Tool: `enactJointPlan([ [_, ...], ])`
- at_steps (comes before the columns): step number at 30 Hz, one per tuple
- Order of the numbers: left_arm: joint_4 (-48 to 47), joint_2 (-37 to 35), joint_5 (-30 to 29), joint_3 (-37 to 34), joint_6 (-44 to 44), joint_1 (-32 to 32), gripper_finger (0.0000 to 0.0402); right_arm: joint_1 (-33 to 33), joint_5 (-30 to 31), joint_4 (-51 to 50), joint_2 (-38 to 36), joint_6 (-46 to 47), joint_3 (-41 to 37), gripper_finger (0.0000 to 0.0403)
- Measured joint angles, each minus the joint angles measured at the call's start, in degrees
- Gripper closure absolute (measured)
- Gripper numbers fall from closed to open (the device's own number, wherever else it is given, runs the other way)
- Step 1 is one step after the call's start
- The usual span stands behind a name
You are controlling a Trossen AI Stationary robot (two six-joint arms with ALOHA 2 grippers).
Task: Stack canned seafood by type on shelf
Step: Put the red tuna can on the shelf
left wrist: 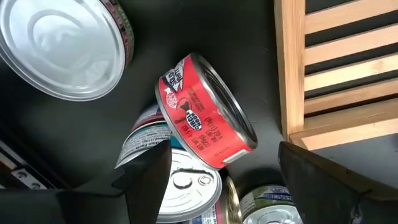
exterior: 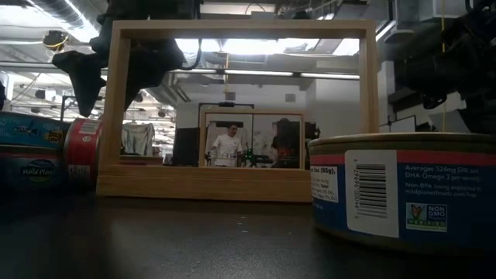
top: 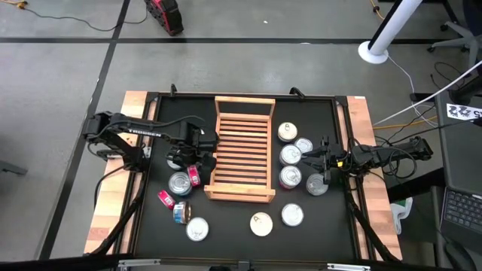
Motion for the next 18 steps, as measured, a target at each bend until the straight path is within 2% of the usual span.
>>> enactJointPlan([
  [18, 0.0, 4.7, 0.3, 0.0, -1.7, 0.0, 0.0114, 0.0, 0.0, -0.2, 0.0, 0.0, 0.0, 0.0267],
])
